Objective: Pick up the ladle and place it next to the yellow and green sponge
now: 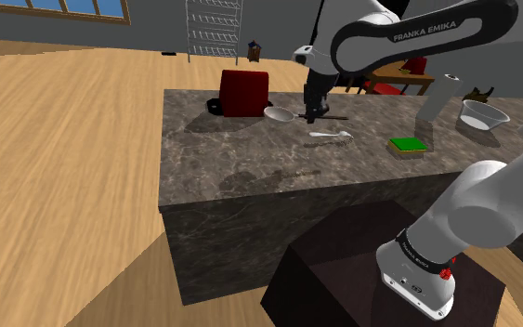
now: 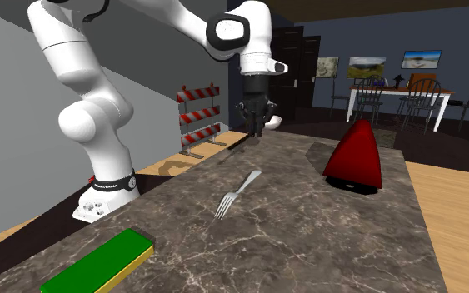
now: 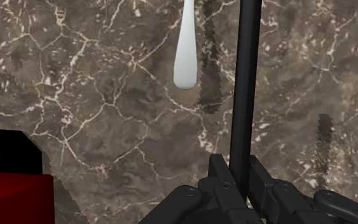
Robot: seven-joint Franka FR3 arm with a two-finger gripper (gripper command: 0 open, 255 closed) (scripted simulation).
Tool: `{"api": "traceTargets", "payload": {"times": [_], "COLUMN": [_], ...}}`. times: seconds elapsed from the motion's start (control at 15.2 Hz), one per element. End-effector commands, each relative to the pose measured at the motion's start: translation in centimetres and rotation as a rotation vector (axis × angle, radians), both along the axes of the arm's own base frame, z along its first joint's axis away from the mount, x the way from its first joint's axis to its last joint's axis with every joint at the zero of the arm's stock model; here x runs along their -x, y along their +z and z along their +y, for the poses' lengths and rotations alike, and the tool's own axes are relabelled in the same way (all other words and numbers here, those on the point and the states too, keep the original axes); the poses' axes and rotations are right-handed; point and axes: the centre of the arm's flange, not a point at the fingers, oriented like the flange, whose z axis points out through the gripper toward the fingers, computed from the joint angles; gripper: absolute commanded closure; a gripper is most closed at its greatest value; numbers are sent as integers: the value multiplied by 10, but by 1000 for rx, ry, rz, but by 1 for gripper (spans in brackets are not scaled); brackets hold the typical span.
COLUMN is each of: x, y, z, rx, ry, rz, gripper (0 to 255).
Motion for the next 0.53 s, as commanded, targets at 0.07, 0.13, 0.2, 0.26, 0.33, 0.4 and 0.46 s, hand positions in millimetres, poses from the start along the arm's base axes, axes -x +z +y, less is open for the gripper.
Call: {"api": "traceTargets", "payload": {"times": [0.07,0.13,0.2,0.26,0.33,0.4,0.46], "x": [6,8,10,12,14,15,17], "y": [0,1,1,1,1,1,1], "z": [-40,-53,-66,-79,-92,-105,-118], "rx": [0,0,0,0,0,0,0], "ry": [2,2,2,2,2,2,2], "rz": [0,0,0,0,0,0,0], "gripper": [255,255,255,255,255,255,255]}}
